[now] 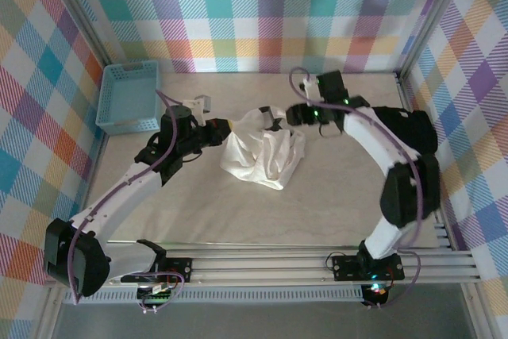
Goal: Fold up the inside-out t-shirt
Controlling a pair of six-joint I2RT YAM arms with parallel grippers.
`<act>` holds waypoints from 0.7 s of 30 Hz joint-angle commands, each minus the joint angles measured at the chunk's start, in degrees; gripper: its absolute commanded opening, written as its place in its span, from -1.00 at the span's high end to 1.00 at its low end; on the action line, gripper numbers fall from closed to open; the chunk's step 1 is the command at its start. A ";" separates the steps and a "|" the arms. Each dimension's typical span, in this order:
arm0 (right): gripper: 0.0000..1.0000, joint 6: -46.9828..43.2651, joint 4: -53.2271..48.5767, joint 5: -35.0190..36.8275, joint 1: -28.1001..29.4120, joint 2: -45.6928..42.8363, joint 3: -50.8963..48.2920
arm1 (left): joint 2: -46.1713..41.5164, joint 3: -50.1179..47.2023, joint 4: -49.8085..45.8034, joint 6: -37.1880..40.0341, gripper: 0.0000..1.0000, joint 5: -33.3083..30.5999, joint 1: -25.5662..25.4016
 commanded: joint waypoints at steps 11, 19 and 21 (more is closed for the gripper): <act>-0.47 25.98 23.96 -2.32 10.56 -6.58 -31.14 | -1.69 -0.23 -0.96 -1.83 1.00 -2.97 0.29; 0.81 18.37 18.20 4.62 7.12 -14.66 -30.50 | -5.79 0.91 -4.33 -2.29 1.00 -8.52 1.25; 1.00 14.77 13.79 5.74 2.21 -20.84 -29.24 | -8.38 2.07 -5.60 -3.61 1.00 -9.72 3.31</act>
